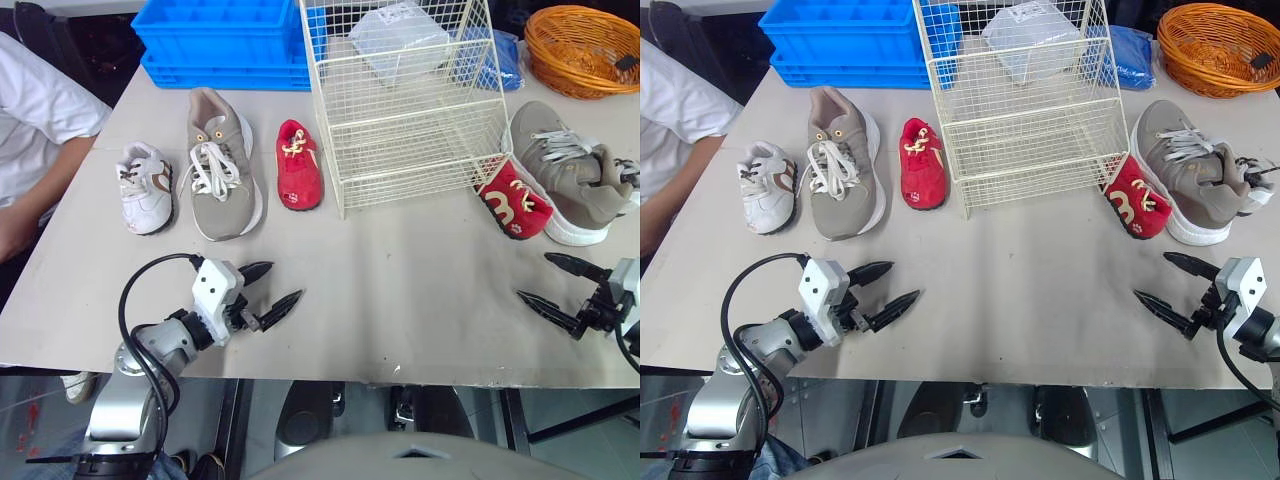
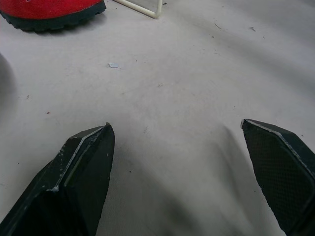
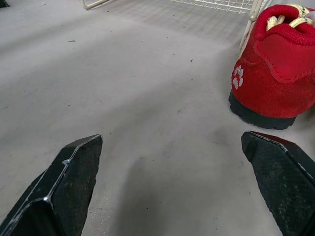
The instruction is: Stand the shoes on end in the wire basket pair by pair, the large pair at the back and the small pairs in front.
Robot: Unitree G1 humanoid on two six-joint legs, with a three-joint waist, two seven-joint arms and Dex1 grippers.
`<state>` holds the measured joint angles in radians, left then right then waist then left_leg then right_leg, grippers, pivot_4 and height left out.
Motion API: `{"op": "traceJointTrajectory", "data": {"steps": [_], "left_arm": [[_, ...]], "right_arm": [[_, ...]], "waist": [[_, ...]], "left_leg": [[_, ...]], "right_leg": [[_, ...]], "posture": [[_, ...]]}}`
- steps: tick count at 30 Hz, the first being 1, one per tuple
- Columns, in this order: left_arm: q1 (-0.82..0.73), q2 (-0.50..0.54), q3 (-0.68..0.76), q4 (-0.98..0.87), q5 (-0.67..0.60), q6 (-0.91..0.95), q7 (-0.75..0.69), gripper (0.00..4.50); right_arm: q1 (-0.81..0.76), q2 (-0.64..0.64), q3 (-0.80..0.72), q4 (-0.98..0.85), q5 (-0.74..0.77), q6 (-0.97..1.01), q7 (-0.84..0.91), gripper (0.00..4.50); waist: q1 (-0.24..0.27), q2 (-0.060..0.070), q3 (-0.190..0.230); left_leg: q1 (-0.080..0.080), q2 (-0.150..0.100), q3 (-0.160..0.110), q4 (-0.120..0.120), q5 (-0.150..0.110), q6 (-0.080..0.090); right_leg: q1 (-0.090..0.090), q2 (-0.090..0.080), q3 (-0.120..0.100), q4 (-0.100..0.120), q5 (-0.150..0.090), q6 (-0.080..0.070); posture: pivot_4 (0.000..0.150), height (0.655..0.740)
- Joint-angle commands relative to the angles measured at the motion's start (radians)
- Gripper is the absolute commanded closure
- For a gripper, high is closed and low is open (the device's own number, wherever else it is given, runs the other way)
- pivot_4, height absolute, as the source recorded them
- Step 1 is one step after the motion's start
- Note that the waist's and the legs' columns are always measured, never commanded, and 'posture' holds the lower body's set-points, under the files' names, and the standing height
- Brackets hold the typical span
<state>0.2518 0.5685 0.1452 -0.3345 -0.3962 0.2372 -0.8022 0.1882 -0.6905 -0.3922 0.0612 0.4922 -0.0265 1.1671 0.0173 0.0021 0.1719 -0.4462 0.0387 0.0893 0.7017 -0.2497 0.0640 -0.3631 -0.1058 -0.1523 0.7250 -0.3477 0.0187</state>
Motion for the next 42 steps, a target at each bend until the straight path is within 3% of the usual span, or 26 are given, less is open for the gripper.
{"op": "traceJointTrajectory", "data": {"steps": [1, 14, 25, 33, 42], "left_arm": [[0.004, 0.008, 0.010, -0.018, -0.014, -0.004, -0.008, 0.05], [-0.005, 0.006, 0.001, -0.007, -0.006, -0.013, -0.021, 0.05], [-0.028, 0.000, -0.003, -0.007, -0.004, -0.032, -0.027, 0.05], [-0.070, 0.047, 0.072, -0.090, -0.109, -0.027, -0.094, 0.05], [-0.164, 0.139, 0.200, -0.236, -0.448, 0.129, -0.144, 0.05]], "right_arm": [[-0.004, -0.003, -0.002, -0.017, 0.007, -0.013, 0.003, 0.00], [-0.016, -0.009, -0.003, 0.014, 0.007, -0.033, 0.020, 0.00], [-0.072, -0.037, -0.013, -0.044, 0.091, 0.011, 0.079, 0.00], [-0.344, -0.107, 0.105, -0.133, 0.045, 0.151, 0.007, 0.00], [-0.845, -0.146, 0.368, 0.073, -0.161, 0.149, 0.078, 0.00]], "waist": [[0.000, 0.000, 0.000], [0.000, 0.000, 0.000], [-0.001, 0.000, 0.000], [-0.002, 0.000, 0.001], [-0.004, 0.000, 0.003]], "left_leg": [[0.000, 0.000, 0.000, 0.000, 0.000, 0.000], [0.000, 0.000, 0.000, 0.000, 0.000, 0.000], [0.000, 0.000, 0.000, 0.000, 0.000, 0.000], [0.000, 0.000, 0.000, 0.000, 0.001, -0.002], [-0.001, 0.000, 0.001, 0.000, 0.002, -0.003]], "right_leg": [[0.000, 0.000, 0.000, 0.000, 0.000, 0.000], [0.000, 0.000, 0.000, 0.000, 0.000, 0.000], [0.000, 0.000, 0.000, 0.000, 0.000, 0.000], [0.000, 0.000, 0.000, 0.000, 0.000, 0.000], [-0.001, 0.000, 0.000, -0.001, 0.000, 0.000]], "posture": [[0.150, 0.6860], [0.150, 0.6860], [0.150, 0.6860], [0.150, 0.6860], [0.150, 0.6860]]}}
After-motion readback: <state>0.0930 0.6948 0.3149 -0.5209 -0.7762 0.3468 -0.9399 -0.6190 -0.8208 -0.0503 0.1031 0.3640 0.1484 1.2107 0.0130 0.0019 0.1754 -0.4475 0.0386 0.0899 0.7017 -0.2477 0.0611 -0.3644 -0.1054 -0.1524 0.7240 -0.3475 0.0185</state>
